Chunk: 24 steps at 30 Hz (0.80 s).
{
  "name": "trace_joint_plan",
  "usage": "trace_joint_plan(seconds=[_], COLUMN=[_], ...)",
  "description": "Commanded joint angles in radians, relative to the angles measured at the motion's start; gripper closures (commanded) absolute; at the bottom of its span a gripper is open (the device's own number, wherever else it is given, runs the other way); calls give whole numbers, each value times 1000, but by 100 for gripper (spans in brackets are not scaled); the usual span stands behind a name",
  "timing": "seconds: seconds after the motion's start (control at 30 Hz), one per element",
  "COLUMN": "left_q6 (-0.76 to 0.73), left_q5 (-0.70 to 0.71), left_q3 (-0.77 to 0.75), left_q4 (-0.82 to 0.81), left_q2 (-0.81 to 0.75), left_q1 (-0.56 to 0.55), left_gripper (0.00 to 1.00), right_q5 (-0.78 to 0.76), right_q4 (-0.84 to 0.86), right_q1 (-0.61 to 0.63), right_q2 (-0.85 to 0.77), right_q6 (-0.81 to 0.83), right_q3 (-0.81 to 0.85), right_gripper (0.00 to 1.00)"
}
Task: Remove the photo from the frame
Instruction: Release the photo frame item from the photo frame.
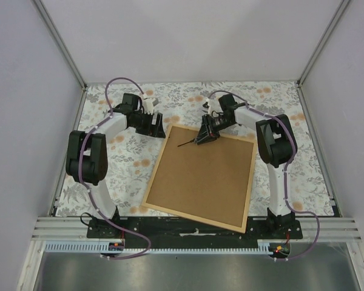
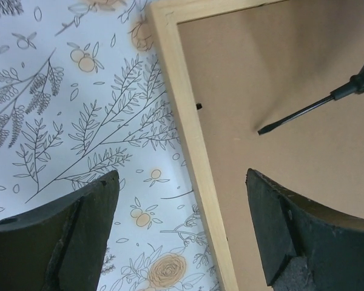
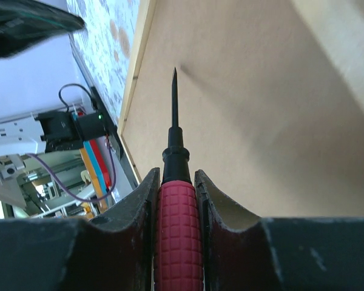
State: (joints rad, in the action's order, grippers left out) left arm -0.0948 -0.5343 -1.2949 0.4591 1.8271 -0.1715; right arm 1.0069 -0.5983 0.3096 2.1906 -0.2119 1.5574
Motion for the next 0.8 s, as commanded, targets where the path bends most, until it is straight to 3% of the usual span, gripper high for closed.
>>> trace_joint_plan(seconds=[0.0, 0.37, 0.53, 0.77], left_q6=[44, 84, 111, 127], left_q5=[31, -62, -88, -101], left_q3=[-3, -1, -10, 8], left_q4=[-83, -108, -102, -117], left_q2=[50, 147, 178, 187], left_q1=[4, 15, 13, 15], left_gripper=[14, 33, 48, 58], right_q5=[-24, -60, -117, -192], right_q4=[86, 163, 176, 219], right_q1=[3, 46, 72, 80], right_q2=[41, 118, 104, 75], right_q6=[-104, -138, -121, -122], right_q3=[118, 165, 159, 136], right_gripper=[100, 100, 100, 100])
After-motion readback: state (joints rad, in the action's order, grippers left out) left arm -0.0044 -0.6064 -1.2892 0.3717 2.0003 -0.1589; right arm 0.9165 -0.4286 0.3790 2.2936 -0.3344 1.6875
